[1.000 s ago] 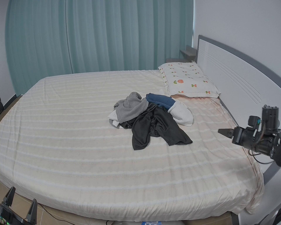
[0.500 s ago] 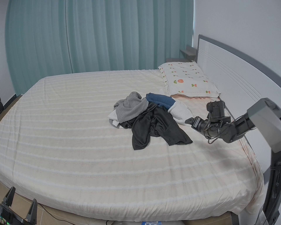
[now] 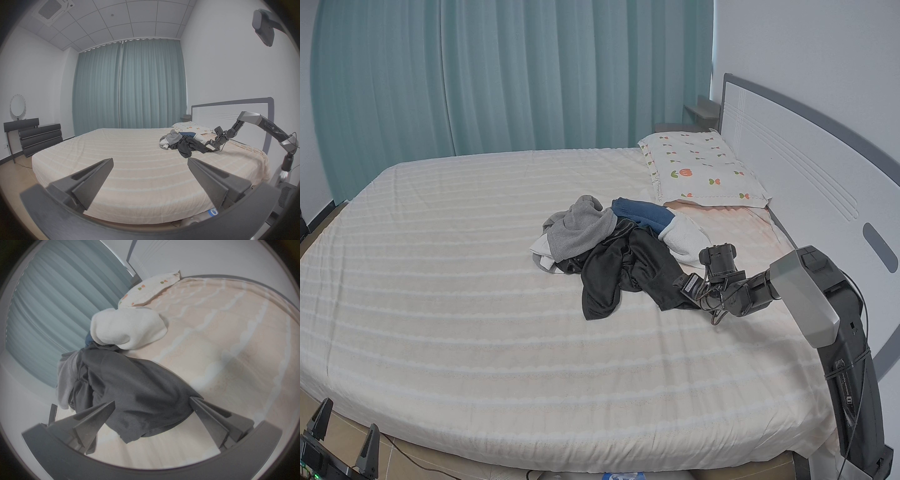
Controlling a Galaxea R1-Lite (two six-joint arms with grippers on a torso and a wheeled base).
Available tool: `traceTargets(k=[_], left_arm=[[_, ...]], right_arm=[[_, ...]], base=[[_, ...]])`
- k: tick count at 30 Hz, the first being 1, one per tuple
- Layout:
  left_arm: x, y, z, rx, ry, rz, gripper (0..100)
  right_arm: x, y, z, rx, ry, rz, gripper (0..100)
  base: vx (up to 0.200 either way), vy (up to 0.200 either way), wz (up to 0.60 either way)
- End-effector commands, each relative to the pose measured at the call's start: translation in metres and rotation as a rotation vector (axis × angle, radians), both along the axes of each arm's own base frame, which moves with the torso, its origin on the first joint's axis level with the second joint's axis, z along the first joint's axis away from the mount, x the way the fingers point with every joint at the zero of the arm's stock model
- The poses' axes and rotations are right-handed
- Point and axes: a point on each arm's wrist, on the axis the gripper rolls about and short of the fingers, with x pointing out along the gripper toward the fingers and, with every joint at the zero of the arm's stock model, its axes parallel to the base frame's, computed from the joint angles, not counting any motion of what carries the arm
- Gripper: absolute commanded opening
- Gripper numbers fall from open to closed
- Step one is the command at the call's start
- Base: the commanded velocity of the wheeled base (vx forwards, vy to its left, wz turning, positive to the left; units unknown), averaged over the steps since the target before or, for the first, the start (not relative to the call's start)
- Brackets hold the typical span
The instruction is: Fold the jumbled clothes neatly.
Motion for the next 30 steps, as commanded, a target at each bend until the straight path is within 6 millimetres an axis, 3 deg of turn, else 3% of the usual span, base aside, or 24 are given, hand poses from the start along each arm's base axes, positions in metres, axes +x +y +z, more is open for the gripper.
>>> traceTargets(k=[1, 9, 10, 19, 26, 27, 30], left_arm=[[0.001, 0.000, -0.005, 0.000, 0.010, 0.000, 100], [0.001, 0.000, -0.005, -0.002, 0.010, 0.000, 100], [0.001, 0.000, -0.005, -0.002, 0.010, 0.000, 100], [0.001, 0.000, -0.005, -0.002, 0.010, 0.000, 100], [0.001, 0.000, -0.005, -0.003, 0.010, 0.000, 100], [0.001, 0.000, -0.005, -0.005, 0.009, 0.002, 100], [0.001, 0.000, -0.005, -0.009, 0.009, 0.002, 100]], right_arm=[[0.007, 0.002, -0.017, 0.010, 0.027, -0.014, 100], [0.017, 0.008, -0.016, 0.021, -0.011, -0.047, 100], [0.017, 0.008, -0.017, 0.020, -0.013, -0.047, 0], [0.011, 0.014, -0.009, 0.004, -0.011, -0.049, 0], [-0.011, 0.015, 0.017, 0.000, 0.008, -0.035, 0], [-0.023, 0.013, 0.034, 0.007, 0.000, -0.034, 0], [-0.042, 0.010, 0.051, 0.016, -0.020, -0.023, 0]], base=[[0.000, 0.000, 0.00], [0.000, 0.000, 0.00], [0.000, 0.000, 0.00], [0.000, 0.000, 0.00], [0.000, 0.000, 0.00], [0.000, 0.000, 0.00], [0.000, 0.000, 0.00]])
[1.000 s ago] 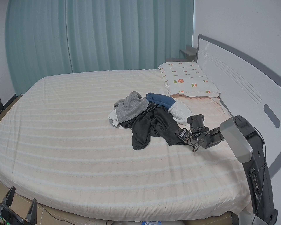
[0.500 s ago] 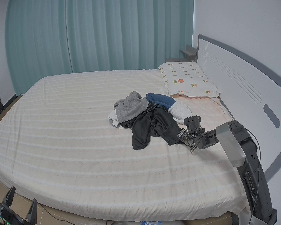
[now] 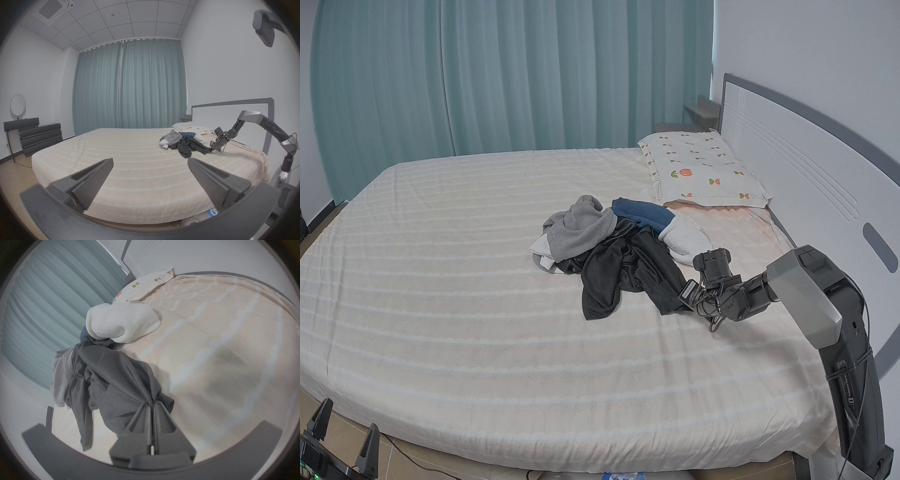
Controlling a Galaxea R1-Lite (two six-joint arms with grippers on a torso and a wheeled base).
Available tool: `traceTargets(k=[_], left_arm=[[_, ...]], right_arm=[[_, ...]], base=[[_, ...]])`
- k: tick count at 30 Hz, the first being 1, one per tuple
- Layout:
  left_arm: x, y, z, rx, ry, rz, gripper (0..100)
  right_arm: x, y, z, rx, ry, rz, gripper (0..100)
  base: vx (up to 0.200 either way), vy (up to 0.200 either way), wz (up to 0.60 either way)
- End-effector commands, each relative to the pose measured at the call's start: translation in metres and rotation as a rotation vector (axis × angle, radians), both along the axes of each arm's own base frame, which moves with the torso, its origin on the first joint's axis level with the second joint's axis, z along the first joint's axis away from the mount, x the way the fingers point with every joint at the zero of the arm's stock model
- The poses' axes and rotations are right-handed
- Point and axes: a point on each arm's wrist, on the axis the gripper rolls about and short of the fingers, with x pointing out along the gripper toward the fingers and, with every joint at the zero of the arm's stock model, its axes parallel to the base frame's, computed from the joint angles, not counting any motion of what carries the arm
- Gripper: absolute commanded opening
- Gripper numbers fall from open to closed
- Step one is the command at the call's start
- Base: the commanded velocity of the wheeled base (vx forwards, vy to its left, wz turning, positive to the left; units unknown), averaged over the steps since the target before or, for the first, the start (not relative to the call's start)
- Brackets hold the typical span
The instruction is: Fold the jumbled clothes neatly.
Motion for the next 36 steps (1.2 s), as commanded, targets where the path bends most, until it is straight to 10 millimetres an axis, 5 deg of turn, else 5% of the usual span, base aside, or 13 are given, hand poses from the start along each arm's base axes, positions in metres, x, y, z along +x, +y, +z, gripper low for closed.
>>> traceTargets(k=[1, 10, 20, 21, 22, 24, 27, 36], left_arm=[[0.001, 0.000, -0.005, -0.010, 0.009, 0.003, 100], [0.001, 0.000, -0.005, -0.008, 0.008, 0.001, 100], [0.000, 0.000, -0.005, 0.006, 0.003, 0.011, 100], [-0.012, 0.001, 0.066, -0.123, -0.233, 0.026, 100], [-0.012, 0.001, 0.086, -0.155, -0.263, 0.016, 100], [0.010, 0.000, 0.112, -0.149, -0.176, 0.011, 100], [0.036, -0.002, 0.110, 0.019, -0.033, -0.095, 100], [0.140, -0.016, 0.098, -0.006, 0.253, -0.221, 100]], right_arm=[[-0.036, -0.002, 0.062, 0.029, -0.082, 0.026, 0], [-0.110, 0.000, 0.107, 0.079, -0.183, 0.106, 0], [-0.201, 0.003, 0.179, 0.192, -0.365, 0.264, 0], [-0.221, -0.002, 0.193, 0.230, -0.391, 0.321, 0], [-0.220, -0.002, 0.192, 0.232, -0.388, 0.325, 0], [-0.219, -0.001, 0.189, 0.236, -0.375, 0.345, 0], [-0.223, 0.002, 0.192, 0.245, -0.382, 0.366, 0], [-0.233, 0.006, 0.215, 0.319, -0.558, 0.395, 0]], base=[[0.000, 0.000, 0.00], [0.000, 0.000, 0.00], [0.000, 0.000, 0.00], [0.000, 0.000, 0.00], [0.000, 0.000, 0.00], [0.000, 0.000, 0.00], [0.000, 0.000, 0.00], [0.000, 0.000, 0.00]])
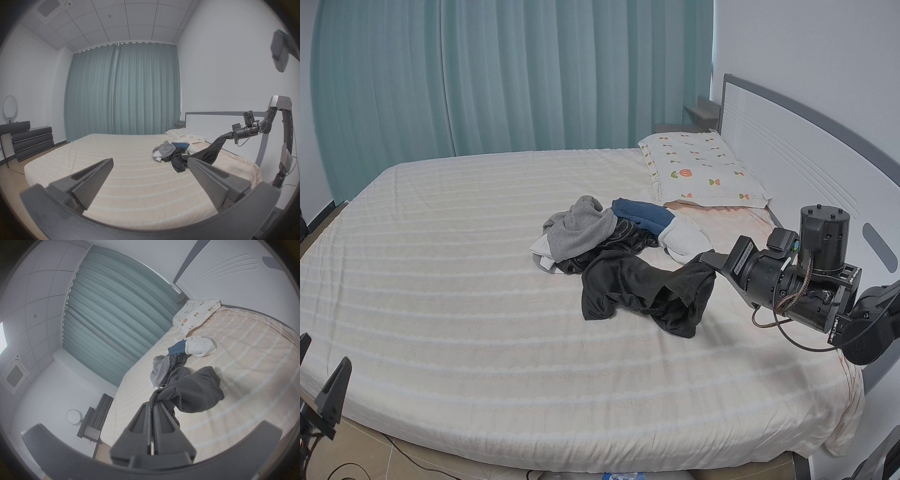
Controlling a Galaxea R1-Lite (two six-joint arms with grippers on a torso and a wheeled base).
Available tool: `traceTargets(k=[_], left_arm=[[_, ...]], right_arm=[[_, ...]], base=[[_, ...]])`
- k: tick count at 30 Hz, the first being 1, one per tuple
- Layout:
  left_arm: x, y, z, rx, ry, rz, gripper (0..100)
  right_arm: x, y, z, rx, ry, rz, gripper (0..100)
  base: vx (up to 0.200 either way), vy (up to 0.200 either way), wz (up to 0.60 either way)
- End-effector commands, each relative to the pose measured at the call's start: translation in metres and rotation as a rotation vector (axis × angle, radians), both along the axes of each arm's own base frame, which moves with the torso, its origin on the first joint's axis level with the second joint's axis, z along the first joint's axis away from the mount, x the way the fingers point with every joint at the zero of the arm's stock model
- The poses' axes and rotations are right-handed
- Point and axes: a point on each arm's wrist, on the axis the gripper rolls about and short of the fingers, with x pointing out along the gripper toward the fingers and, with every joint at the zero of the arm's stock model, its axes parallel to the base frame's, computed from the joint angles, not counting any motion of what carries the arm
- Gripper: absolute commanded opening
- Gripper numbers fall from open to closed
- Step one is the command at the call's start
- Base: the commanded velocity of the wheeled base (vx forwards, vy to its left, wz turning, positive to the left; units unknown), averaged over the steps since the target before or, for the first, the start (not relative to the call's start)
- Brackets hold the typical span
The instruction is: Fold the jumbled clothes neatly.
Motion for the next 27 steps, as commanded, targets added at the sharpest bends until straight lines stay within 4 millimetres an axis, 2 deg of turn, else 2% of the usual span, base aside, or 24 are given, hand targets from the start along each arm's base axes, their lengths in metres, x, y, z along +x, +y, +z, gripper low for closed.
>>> traceTargets(k=[1, 4, 7, 9, 12, 14, 15, 17, 18, 21, 27], left_arm=[[0.123, -0.022, 0.006, 0.004, 0.321, -0.179, 100], [0.153, -0.037, -0.002, -0.067, 0.368, -0.206, 100], [0.171, -0.053, -0.013, -0.078, 0.408, -0.214, 100], [0.190, -0.073, -0.033, -0.049, 0.482, -0.200, 100], [0.205, -0.098, -0.046, -0.047, 0.514, -0.226, 100], [0.208, -0.106, -0.049, -0.062, 0.520, -0.236, 100], [0.215, -0.122, -0.054, -0.084, 0.539, -0.248, 100], [0.222, -0.134, -0.060, -0.091, 0.554, -0.243, 100], [0.232, -0.146, -0.068, -0.088, 0.571, -0.231, 100], [0.249, -0.166, -0.079, -0.080, 0.577, -0.242, 100], [0.270, -0.196, -0.095, -0.062, 0.573, -0.264, 100]], right_arm=[[-0.016, 0.003, 0.022, 0.086, -0.140, 0.058, 0], [-0.025, 0.009, 0.025, 0.091, -0.146, 0.103, 0], [-0.033, 0.013, 0.017, 0.080, -0.124, 0.130, 0], [-0.039, 0.018, 0.011, 0.062, -0.106, 0.159, 0], [-0.038, 0.021, 0.013, 0.064, -0.114, 0.164, 0], [-0.037, 0.021, 0.013, 0.064, -0.117, 0.164, 0], [-0.038, 0.021, 0.021, 0.081, -0.143, 0.164, 0], [-0.040, 0.020, 0.030, 0.099, -0.172, 0.165, 0], [-0.044, 0.016, 0.034, 0.102, -0.175, 0.170, 0], [-0.046, 0.016, 0.027, 0.088, -0.151, 0.182, 0], [-0.044, 0.016, 0.019, 0.079, -0.130, 0.180, 0]], base=[[0.000, 0.000, 0.00], [0.000, 0.000, 0.00], [0.000, 0.000, 0.00], [0.000, 0.000, 0.00], [0.000, 0.000, 0.00], [0.000, 0.000, 0.00], [0.000, 0.000, 0.00], [0.000, 0.000, 0.00], [0.000, 0.000, 0.00], [0.000, 0.000, 0.00], [0.000, 0.000, 0.00]])
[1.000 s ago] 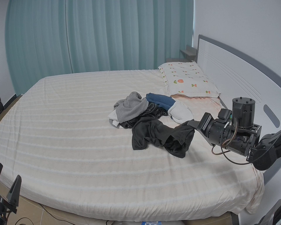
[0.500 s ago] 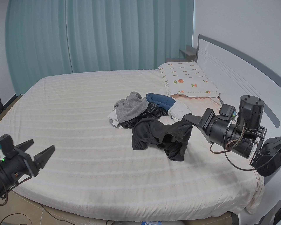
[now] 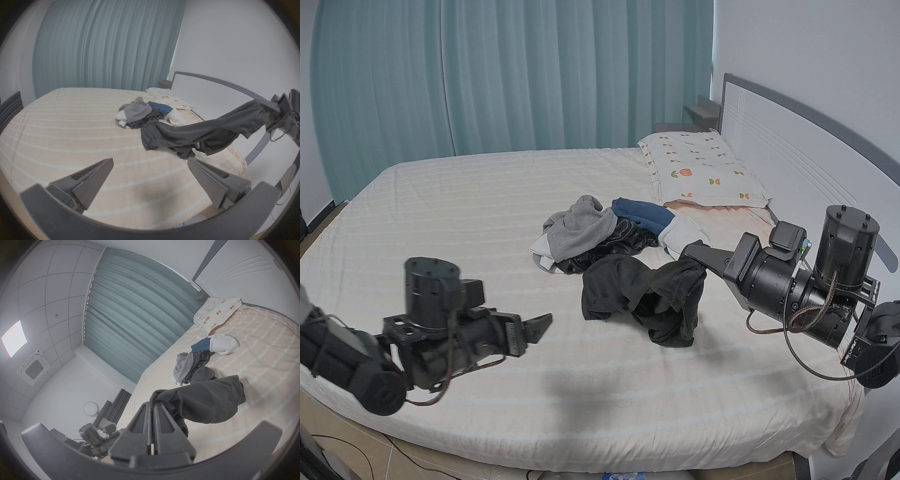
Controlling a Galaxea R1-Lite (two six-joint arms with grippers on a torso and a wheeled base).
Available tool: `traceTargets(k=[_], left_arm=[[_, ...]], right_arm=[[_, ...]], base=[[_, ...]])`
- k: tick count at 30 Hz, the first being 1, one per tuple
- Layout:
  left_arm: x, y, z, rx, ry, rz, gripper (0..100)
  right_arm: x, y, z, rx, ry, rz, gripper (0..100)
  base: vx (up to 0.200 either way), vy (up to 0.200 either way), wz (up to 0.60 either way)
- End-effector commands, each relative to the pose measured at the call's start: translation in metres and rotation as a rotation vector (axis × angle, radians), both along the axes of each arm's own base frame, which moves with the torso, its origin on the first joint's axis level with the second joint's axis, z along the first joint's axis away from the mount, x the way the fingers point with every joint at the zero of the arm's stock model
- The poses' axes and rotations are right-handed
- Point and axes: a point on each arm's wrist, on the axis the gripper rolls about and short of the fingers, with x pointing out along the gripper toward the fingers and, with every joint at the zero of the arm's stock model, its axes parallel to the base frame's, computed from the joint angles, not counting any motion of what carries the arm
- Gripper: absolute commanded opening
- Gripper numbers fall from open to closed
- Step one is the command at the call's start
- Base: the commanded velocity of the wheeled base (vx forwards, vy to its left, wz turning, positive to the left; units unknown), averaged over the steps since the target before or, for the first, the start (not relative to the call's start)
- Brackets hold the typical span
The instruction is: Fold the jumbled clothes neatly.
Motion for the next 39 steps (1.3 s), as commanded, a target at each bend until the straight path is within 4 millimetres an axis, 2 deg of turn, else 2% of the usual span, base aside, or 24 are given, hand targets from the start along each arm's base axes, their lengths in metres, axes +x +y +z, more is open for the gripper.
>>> traceTargets(k=[1, 8, 13, 19, 27, 28, 32, 36, 37, 39], left_arm=[[0.040, -0.071, -0.054, 0.029, 0.066, -0.057, 100], [0.064, -0.095, -0.073, 0.028, 0.064, -0.074, 100], [0.069, -0.099, -0.072, 0.009, 0.049, -0.075, 100], [0.080, -0.107, -0.084, 0.002, 0.039, -0.074, 100], [0.091, -0.113, -0.089, -0.009, 0.024, -0.069, 100], [0.100, -0.116, -0.093, -0.015, 0.014, -0.059, 100], [0.113, -0.120, -0.099, -0.027, 0.000, -0.047, 100], [0.128, -0.129, -0.116, -0.027, 0.000, -0.041, 100], [0.134, -0.131, -0.125, -0.021, -0.005, -0.033, 100], [0.139, -0.134, -0.131, -0.013, -0.012, -0.011, 100]], right_arm=[[-0.007, 0.000, -0.001, 0.002, -0.003, 0.026, 0], [-0.002, 0.001, -0.002, 0.002, 0.000, 0.015, 0], [0.000, 0.001, 0.002, 0.010, -0.011, 0.012, 0], [0.001, 0.001, 0.003, 0.014, -0.016, 0.011, 0], [0.001, 0.001, 0.007, 0.023, -0.026, 0.012, 0], [0.001, 0.003, 0.008, 0.026, -0.030, 0.018, 0], [-0.001, 0.002, 0.011, 0.033, -0.040, 0.018, 0], [-0.003, 0.000, 0.015, 0.038, -0.050, 0.015, 0], [-0.003, -0.003, 0.017, 0.040, -0.060, 0.009, 0], [-0.006, -0.008, 0.025, 0.057, -0.082, 0.003, 0]], base=[[0.000, 0.000, 0.00], [0.000, 0.000, 0.00], [0.000, 0.000, 0.00], [0.000, 0.000, 0.00], [0.000, 0.000, 0.00], [0.000, 0.000, 0.00], [0.000, 0.000, 0.00], [0.000, 0.000, 0.00], [0.000, 0.000, 0.00], [0.000, 0.000, 0.00]])
